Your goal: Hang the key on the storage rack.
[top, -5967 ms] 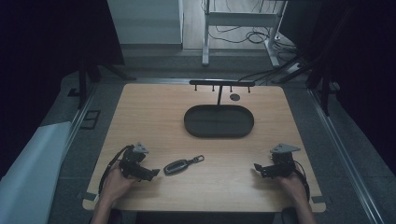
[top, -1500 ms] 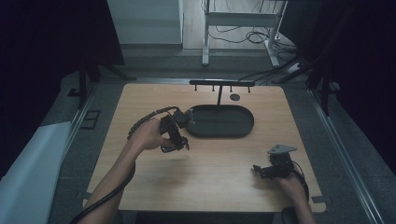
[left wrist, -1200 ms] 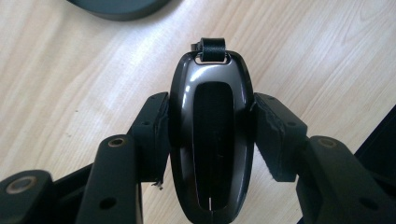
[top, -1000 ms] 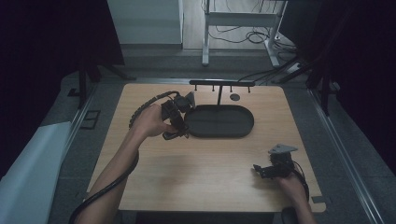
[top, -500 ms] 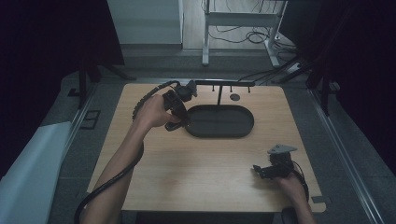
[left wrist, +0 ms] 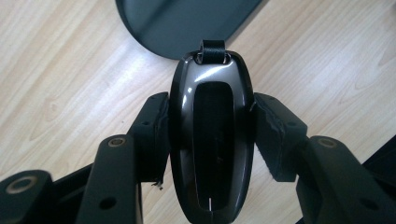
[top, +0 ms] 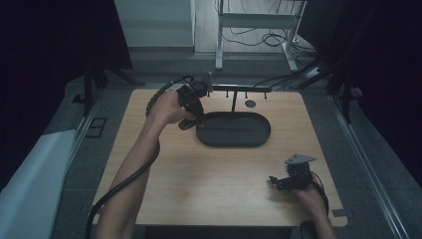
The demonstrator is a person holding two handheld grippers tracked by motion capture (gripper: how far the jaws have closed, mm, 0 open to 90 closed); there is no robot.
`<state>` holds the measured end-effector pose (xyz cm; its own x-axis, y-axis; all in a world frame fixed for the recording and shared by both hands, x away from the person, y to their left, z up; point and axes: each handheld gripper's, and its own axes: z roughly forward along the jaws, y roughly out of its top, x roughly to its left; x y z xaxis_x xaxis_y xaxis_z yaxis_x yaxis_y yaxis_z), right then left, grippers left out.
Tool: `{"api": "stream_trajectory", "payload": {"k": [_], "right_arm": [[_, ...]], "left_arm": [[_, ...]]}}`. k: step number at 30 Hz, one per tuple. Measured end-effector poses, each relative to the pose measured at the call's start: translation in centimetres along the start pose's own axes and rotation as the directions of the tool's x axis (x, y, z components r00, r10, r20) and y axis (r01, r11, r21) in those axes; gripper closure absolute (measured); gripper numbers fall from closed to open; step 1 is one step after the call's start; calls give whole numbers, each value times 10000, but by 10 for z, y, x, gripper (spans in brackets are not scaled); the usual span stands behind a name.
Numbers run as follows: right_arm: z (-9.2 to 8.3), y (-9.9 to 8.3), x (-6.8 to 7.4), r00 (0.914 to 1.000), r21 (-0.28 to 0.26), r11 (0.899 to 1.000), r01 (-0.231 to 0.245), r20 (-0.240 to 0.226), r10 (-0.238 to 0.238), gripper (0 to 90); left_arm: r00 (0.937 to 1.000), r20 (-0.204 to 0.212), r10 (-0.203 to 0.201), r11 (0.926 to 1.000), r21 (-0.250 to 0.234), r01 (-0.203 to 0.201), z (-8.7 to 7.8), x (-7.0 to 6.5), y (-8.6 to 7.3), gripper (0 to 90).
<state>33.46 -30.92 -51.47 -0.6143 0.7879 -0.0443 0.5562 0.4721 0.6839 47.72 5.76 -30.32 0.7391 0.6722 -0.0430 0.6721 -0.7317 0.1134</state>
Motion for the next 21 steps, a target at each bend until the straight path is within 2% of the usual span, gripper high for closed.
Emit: {"api": "stream_trajectory", "payload": {"k": [8,11,12,21], "right_arm": [[0,0,0,10000,-23,10000,22,-75,-22,7],[1,0,0,10000,-36,10000,48,-80,-48,8],[1,0,1,10000,-32,10000,50,-73,-50,7],[1,1,1,9999,-45,10000,56,-146,-57,8]], "left_arm": [[9991,-153,-404,9991,105,406,-8,10,16,493],[9982,-135,-577,9983,66,578,-11,14,21,493],[9970,-127,-757,9971,-58,757,-10,14,22,493],[9946,-348,-982,9951,-143,977,-15,20,35,494]]}}
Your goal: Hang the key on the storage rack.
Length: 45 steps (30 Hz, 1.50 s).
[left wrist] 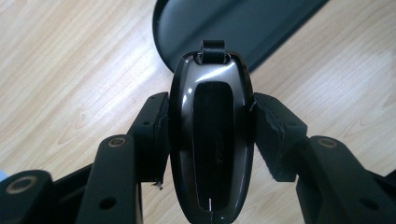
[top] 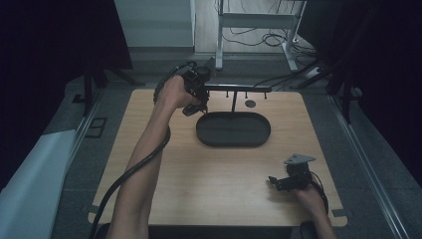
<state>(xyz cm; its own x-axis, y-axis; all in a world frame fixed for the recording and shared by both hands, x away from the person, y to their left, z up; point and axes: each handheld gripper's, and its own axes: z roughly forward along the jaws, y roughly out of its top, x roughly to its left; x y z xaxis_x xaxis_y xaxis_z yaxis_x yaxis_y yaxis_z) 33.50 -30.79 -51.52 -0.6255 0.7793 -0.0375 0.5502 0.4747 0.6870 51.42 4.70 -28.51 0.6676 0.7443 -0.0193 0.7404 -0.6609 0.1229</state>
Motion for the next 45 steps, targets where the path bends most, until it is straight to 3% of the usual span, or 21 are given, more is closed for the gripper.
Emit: {"api": "stream_trajectory", "payload": {"k": [22,39,45], "right_arm": [[1,0,1,9999,-43,10000,15,-110,-15,11],[2,1,2,9998,-26,10000,63,-163,-64,16],[2,1,2,9997,-32,9999,101,-200,-101,19]], "left_arm": [[9981,-199,-587,9982,-155,584,-16,7,28,494],[9958,-348,-842,9952,-524,823,-25,6,39,494],[9929,-592,-1032,9936,-532,1001,-20,11,40,494]]}}
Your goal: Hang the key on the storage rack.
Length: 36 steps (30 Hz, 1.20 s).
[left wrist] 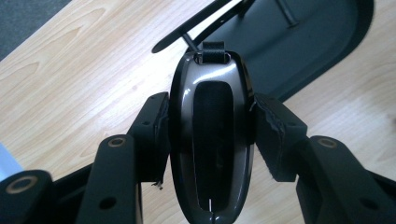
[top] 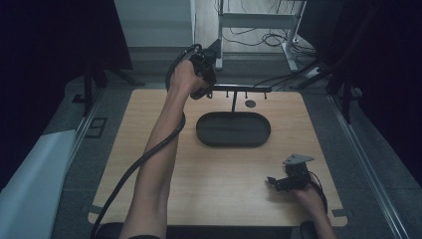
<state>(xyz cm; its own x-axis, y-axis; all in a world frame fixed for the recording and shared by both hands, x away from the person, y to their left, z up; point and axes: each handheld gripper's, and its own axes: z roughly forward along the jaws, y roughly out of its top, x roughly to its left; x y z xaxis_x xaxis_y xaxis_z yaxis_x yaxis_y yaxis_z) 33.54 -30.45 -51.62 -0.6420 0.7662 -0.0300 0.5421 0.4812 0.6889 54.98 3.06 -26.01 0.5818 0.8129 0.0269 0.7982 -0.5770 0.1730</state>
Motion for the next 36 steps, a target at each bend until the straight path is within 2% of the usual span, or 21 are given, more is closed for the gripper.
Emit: {"api": "stream_trajectory", "payload": {"k": [6,15,19,22,36], "right_arm": [[0,0,0,10000,17,10000,19,-46,-19,22],[0,0,1,10000,25,10000,12,-86,-12,25],[0,0,0,9999,43,10000,9,-137,-8,26],[0,0,0,9999,43,10000,1,-141,0,26],[1,0,0,9997,52,10000,-44,-245,46,29]], "left_arm": [[9997,-104,-215,9997,-152,213,6,3,-1,493],[9982,-341,-498,9987,-89,495,17,10,-7,494],[9975,-238,-659,9978,-124,656,22,16,-11,493],[9968,-314,-729,9973,-62,727,26,18,-13,494],[9955,107,-943,9955,94,942,53,26,-24,493]]}}
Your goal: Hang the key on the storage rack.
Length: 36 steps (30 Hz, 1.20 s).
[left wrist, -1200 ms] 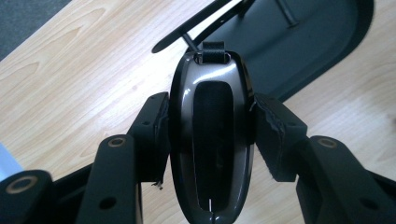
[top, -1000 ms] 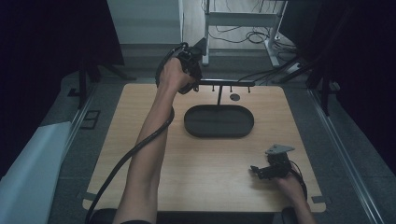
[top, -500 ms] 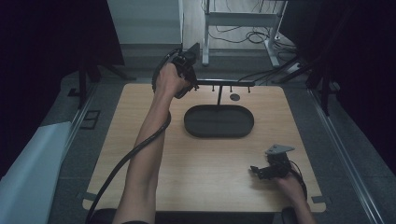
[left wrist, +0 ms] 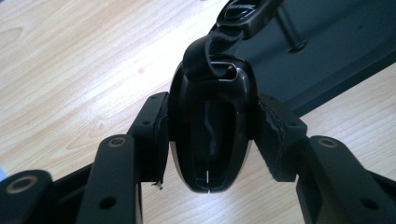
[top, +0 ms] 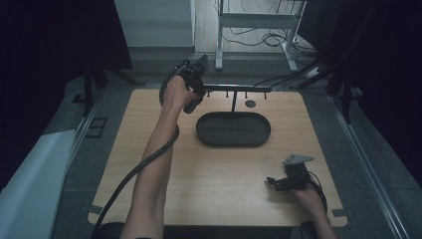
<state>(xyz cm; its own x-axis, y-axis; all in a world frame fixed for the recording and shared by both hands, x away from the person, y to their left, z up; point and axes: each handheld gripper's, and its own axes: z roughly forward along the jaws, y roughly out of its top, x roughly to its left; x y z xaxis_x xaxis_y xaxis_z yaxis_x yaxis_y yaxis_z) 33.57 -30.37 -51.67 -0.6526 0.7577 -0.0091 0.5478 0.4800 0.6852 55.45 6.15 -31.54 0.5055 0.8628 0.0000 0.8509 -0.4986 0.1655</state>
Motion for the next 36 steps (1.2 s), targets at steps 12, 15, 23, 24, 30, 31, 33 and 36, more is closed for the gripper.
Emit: {"api": "stream_trajectory", "payload": {"k": [12,15,23,24,30,31,33,36], "right_arm": [[1,0,0,10000,-26,10000,-32,-20,32,30],[1,0,0,10000,-24,10000,-29,-17,29,30],[0,0,0,9999,-15,10000,23,112,-23,27],[0,0,0,9999,-45,10000,6,170,-5,24],[-1,0,-1,9995,-123,9999,-28,303,31,11],[-1,0,-1,9995,-132,9999,-52,316,56,10],[-1,0,-1,9995,-117,9999,-59,304,62,4],[-1,0,-1,9996,-133,9999,-76,273,80,0]], "left_arm": [[10000,73,-67,9999,-132,68,27,5,-8,493],[10000,8,11,9998,-211,-11,32,3,-8,493],[9986,-333,422,9976,-527,-439,44,-3,-10,492],[9983,-357,468,9972,-563,-488,45,-4,-10,492],[9966,-482,666,9945,-783,-702,52,-9,-11,491],[9964,-492,691,9940,-809,-730,54,-9,-12,491],[9959,-516,742,9932,-859,-784,56,-10,-12,491],[9942,-589,896,9920,-839,-944,61,-12,-13,490]]}}
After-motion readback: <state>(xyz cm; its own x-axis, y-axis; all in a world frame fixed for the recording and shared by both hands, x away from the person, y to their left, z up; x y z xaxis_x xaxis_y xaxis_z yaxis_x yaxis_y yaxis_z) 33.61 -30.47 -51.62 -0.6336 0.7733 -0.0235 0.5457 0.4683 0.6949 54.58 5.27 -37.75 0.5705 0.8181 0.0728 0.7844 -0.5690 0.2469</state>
